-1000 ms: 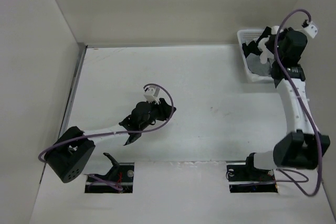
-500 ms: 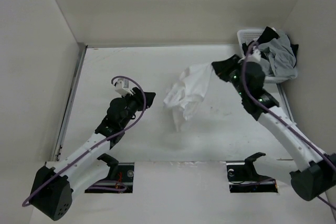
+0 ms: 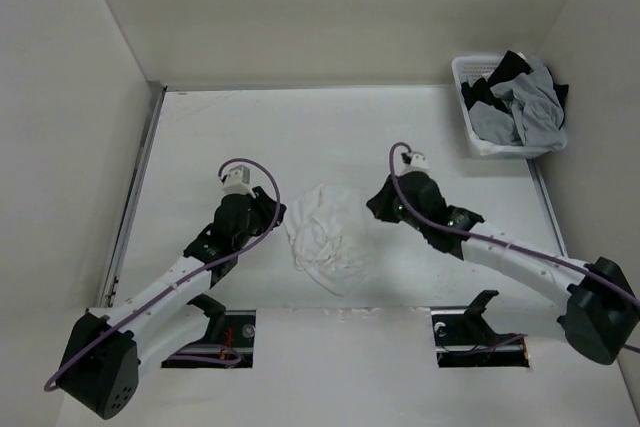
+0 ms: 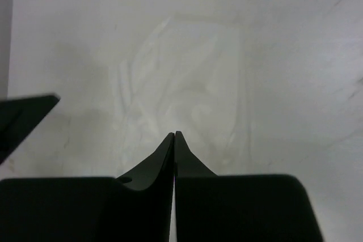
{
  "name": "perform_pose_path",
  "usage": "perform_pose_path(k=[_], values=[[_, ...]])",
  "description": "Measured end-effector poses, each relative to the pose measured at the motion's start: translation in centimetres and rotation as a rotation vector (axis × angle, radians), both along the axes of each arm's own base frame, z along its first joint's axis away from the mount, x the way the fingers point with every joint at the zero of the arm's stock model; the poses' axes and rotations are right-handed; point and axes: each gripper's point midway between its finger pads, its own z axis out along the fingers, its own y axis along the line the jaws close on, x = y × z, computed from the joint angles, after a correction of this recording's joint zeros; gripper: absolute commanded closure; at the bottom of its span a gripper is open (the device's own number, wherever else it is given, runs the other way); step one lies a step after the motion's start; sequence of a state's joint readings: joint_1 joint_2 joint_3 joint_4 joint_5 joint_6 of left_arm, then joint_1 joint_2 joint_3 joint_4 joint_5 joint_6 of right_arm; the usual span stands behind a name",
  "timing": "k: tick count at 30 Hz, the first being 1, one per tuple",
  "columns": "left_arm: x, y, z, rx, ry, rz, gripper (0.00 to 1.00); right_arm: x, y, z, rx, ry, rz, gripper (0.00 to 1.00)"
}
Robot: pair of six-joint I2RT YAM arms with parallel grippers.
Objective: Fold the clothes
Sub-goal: Move the tank top to the center of the board, then flatten the tank top out
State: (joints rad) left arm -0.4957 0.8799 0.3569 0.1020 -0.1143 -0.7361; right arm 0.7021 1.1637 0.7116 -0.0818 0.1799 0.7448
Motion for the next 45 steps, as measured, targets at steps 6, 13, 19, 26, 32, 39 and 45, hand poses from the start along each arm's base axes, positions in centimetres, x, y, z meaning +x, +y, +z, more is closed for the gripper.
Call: perform_pose_path(k=[6, 13, 19, 26, 32, 39, 45], values=[[-3.1, -2.2, -2.3, 0.078, 0.075, -0.126, 0.78, -9.8, 4.6, -5.1, -0.060, 0.148, 0.240, 0.75], [-7.8, -4.5, -2.2, 0.107, 0.089, -0.263, 0.78, -14.2, 8.0, -7.4, -0.074, 0.218, 0.345, 0.69], [-10.7, -6.4, -2.9, 0.151, 0.096, -0.372, 0.73, -14.2, 8.7, -7.9, -0.047, 0.217, 0.332, 0.68], [-12.1, -6.3, -7.2, 0.324, 0.169, -0.407, 0.69, -12.9, 7.8, -6.1, 0.031, 0.169, 0.269, 0.67], [-11.9, -5.9, -8.7, 0.395, 0.184, -0.405, 0.69, -13.3, 7.1, -7.2, 0.033, 0.183, 0.258, 0.66], [-10.8, -6.4, -8.3, 0.399, 0.152, -0.403, 0.69, -13.1, 7.6, -7.7, 0.041, 0.186, 0.259, 0.65], [-10.4, -7.1, -8.2, 0.405, 0.134, -0.422, 0.78, -13.0, 8.0, -7.8, 0.050, 0.185, 0.262, 0.63]])
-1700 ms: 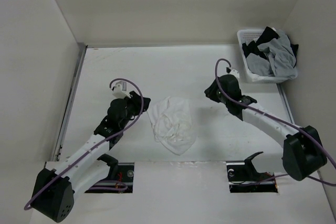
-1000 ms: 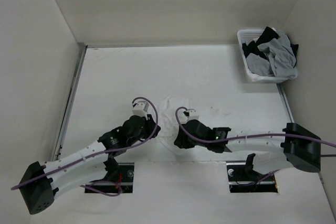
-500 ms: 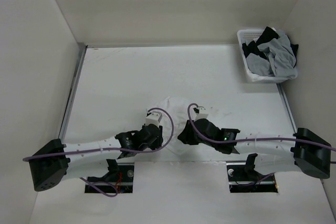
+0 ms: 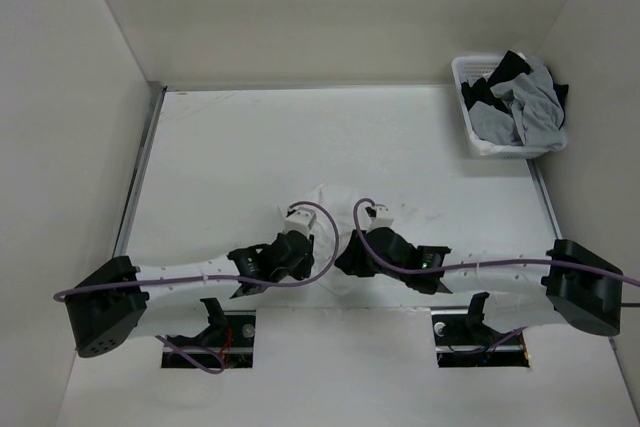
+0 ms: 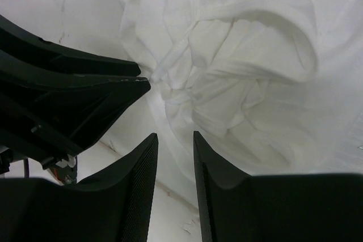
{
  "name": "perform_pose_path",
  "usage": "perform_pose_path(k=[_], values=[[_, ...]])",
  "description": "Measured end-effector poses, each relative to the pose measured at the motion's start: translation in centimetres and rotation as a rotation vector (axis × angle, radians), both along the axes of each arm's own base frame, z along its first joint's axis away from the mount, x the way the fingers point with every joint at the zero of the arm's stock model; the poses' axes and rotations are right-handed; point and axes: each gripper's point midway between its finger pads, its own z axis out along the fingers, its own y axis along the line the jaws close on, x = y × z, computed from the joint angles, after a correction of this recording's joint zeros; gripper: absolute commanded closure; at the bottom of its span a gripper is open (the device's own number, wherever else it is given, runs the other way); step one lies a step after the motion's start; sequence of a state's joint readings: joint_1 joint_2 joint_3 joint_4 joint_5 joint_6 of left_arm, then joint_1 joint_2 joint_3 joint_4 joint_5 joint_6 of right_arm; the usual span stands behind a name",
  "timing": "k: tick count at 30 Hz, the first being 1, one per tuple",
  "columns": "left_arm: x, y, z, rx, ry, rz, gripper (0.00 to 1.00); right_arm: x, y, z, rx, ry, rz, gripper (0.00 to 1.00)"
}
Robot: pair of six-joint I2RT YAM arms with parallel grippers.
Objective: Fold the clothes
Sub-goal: Flatten the tank top out
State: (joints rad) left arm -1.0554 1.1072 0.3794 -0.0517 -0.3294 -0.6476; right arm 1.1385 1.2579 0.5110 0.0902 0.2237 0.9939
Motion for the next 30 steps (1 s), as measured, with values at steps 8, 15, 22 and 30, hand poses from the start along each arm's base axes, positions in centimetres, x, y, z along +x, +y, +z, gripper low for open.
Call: perform_pose_path(k=[8, 15, 22, 30], values=[[-0.3, 0.0, -1.1, 0.043, 0.018, -0.019, 0.80, 0.7, 0.0, -0.3, 0.005, 0.006, -0.024, 0.58], [-0.7, -0.9, -0.6, 0.031, 0.009, -0.056, 0.72, 1.3, -0.5, -0.9, 0.003, 0.027, -0.070, 0.58], [-1.3, -1.4, -0.8, 0.034, 0.019, -0.088, 0.85, 1.7, -1.0, -1.5, -0.017, 0.035, -0.094, 0.63], [-1.2, -1.2, -1.3, 0.048, 0.027, -0.080, 0.95, 2.0, -1.9, -0.3, -0.003, 0.006, -0.118, 0.59]])
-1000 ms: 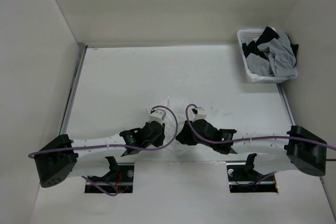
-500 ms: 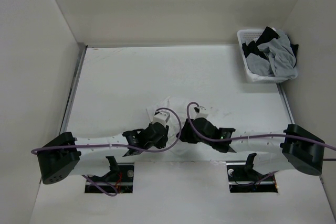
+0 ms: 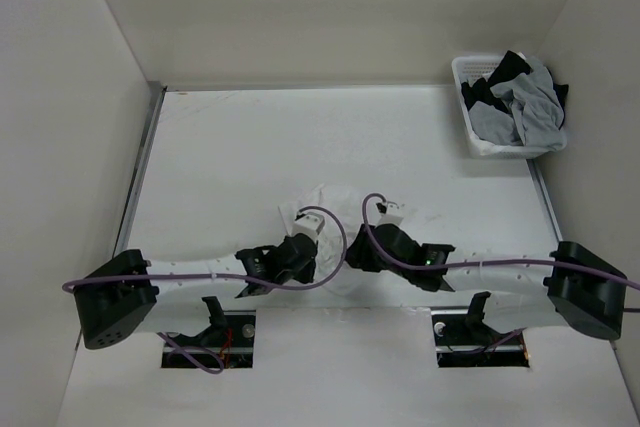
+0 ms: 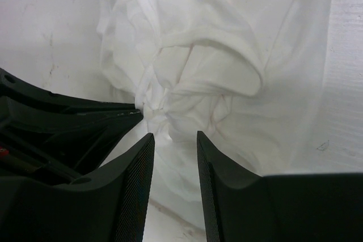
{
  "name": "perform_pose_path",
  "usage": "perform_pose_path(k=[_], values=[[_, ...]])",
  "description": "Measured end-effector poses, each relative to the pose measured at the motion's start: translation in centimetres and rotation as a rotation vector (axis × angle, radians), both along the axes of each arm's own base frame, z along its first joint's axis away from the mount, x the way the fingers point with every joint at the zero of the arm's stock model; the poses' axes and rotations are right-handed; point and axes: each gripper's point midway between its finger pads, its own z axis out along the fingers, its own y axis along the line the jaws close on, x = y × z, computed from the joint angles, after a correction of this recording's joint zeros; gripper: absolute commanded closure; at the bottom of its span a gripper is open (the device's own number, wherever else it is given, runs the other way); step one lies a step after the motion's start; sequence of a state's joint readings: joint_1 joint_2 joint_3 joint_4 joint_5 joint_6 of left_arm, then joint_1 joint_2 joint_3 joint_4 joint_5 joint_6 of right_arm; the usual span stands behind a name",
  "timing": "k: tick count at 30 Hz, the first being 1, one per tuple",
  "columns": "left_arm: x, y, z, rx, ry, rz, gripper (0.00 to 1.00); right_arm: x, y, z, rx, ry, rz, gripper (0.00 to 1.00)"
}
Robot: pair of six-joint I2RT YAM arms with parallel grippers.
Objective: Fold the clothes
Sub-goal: Flatten the tank top out
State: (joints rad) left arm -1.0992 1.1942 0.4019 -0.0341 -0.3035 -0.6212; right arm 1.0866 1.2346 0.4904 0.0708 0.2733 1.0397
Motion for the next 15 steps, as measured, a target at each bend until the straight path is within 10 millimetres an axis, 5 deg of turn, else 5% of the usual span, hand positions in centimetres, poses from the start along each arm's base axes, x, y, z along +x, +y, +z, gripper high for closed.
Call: perform_pose_path(k=[9, 15], values=[[2.3, 0.6, 3.9, -0.142, -0.044, 0.090, 0.97, -0.2, -0.4, -3.0, -0.109, 0.036, 0.017, 0.75], [3.3, 1.1, 5.9, -0.235, -0.041, 0.132, 0.97, 0.5, 0.3, -2.3, -0.116, 0.013, 0.025, 0.61]])
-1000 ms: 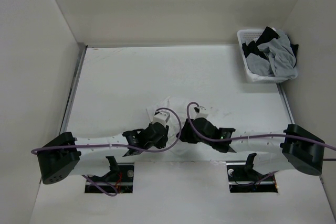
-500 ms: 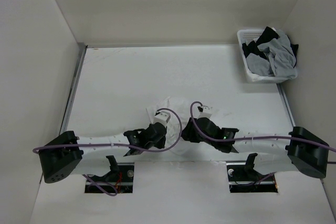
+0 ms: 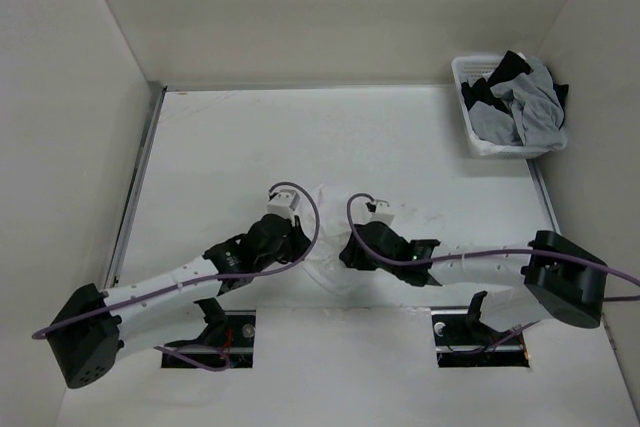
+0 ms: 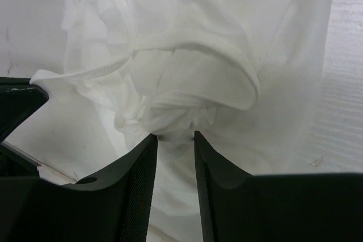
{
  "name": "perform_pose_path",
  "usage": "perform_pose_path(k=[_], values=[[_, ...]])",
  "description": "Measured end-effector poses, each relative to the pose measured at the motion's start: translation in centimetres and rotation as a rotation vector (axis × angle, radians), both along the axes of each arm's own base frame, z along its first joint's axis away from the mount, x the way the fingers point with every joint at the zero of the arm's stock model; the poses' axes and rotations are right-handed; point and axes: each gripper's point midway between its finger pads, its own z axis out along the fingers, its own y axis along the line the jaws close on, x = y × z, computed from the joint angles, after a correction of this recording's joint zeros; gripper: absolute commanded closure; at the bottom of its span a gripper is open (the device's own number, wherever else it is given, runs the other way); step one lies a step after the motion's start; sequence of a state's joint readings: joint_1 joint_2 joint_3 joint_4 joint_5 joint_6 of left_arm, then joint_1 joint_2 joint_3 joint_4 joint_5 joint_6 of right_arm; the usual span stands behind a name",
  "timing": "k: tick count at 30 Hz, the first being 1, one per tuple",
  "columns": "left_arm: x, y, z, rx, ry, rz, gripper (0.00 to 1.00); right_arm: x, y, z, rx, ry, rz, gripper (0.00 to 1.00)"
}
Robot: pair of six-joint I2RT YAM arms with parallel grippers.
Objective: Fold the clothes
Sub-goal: Flatten the tank top out
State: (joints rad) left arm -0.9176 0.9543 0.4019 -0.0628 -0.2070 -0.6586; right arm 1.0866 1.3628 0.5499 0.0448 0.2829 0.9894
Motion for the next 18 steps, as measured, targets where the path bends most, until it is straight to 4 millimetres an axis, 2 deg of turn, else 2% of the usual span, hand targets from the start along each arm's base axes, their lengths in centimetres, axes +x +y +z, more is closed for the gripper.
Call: perform_pose_path(k=[1, 7, 9, 12, 15, 18], values=[[0.2, 0.1, 0.3, -0.014, 0.000, 0.006, 0.97, 0.1, 0.1, 0.2, 0.001, -0.006, -0.002, 0.63], [0.7, 0.4, 1.2, -0.065, 0.010, 0.019, 0.97, 0.6, 0.5, 1.0, -0.005, -0.036, 0.012, 0.94], [0.9, 0.5, 1.4, -0.075, 0.013, 0.021, 0.97, 0.8, 0.7, 1.4, -0.001, -0.045, 0.017, 1.00], [1.4, 0.5, 2.6, -0.101, 0.002, 0.029, 0.98, 0.9, 1.0, 2.4, 0.007, -0.064, 0.022, 1.00], [2.3, 0.7, 6.0, -0.159, -0.050, 0.048, 0.98, 0.3, 0.6, 5.1, 0.027, -0.110, 0.042, 1.00], [3.6, 1.3, 12.7, -0.252, -0.170, 0.080, 0.98, -0.3, 0.6, 11.1, 0.103, -0.201, 0.075, 1.00]])
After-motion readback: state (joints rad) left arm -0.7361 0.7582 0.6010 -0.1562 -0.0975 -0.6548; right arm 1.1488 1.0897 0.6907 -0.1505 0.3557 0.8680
